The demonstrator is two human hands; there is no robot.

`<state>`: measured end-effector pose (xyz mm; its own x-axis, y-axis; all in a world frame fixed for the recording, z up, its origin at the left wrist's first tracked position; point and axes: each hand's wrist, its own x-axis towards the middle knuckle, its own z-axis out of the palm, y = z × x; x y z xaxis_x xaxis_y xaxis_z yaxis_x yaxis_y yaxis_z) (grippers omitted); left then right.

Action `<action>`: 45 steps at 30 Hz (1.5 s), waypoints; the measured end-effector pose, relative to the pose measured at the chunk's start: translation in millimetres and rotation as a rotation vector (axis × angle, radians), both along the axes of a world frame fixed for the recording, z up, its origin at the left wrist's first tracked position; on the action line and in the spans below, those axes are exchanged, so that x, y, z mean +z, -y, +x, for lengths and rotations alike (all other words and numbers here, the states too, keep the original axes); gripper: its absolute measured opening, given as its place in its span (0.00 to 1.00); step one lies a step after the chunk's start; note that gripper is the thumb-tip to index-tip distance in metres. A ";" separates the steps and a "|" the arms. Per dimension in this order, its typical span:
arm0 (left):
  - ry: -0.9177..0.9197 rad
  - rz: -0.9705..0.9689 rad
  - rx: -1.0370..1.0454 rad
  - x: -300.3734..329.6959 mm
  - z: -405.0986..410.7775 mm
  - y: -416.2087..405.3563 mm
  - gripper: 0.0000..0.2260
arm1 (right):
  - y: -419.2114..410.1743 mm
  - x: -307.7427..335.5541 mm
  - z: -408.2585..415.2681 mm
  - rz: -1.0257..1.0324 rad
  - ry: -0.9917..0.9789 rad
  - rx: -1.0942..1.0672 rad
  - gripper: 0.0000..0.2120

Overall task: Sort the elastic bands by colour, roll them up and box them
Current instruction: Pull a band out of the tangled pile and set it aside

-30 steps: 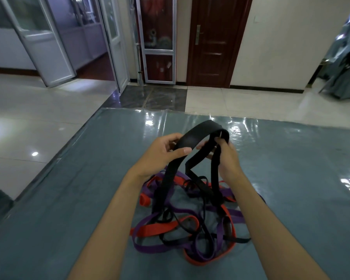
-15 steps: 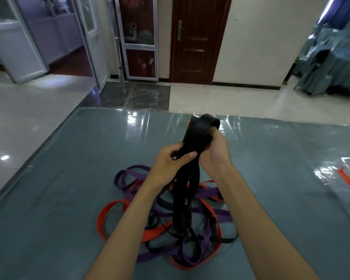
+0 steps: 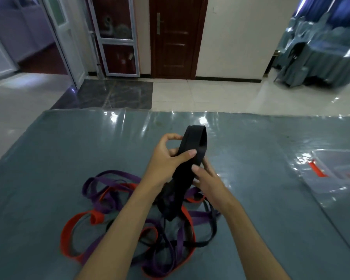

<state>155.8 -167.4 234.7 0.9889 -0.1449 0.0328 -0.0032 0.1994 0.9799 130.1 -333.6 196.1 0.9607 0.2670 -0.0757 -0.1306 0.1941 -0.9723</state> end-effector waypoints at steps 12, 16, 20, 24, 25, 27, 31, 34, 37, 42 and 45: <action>-0.133 -0.115 0.144 -4.5 44.8 177.6 0.22 | 145.3 -24.8 -13.3 -0.134 0.089 -0.366 0.14; -0.227 -0.056 0.133 -36.6 60.2 236.5 0.20 | 209.8 -27.7 -15.5 -0.153 0.046 -0.358 0.15; -0.395 -0.016 0.127 -85.1 64.6 286.6 0.26 | 264.1 -39.2 -14.9 -0.150 -0.092 -0.303 0.14; -0.583 0.015 0.064 -127.1 68.9 320.3 0.26 | 307.8 -63.9 -10.7 -0.151 -0.272 -0.210 0.13; -0.621 0.018 0.034 -136.3 69.6 327.2 0.24 | 316.8 -72.1 -10.4 -0.159 -0.311 -0.185 0.14; -0.677 0.025 0.006 -151.6 69.5 339.9 0.24 | 332.9 -88.3 -9.6 -0.188 -0.379 -0.147 0.16; -0.621 0.088 -0.004 -169.6 75.9 359.4 0.32 | 357.7 -117.1 2.6 -0.215 -0.438 -0.145 0.19; -0.505 0.148 -0.049 -171.2 91.4 367.4 0.35 | 369.5 -135.7 19.2 -0.204 -0.415 -0.183 0.21; -0.443 0.251 -0.145 -175.2 111.4 368.6 0.37 | 375.3 -155.1 37.4 -0.251 -0.386 -0.217 0.23; -0.492 0.497 -0.191 -191.0 112.8 355.3 0.39 | 371.5 -193.8 64.1 -0.420 -0.344 -0.225 0.25; -0.531 0.685 -0.282 -218.7 81.1 344.6 0.36 | 366.5 -213.2 72.9 -0.466 -0.379 -0.251 0.24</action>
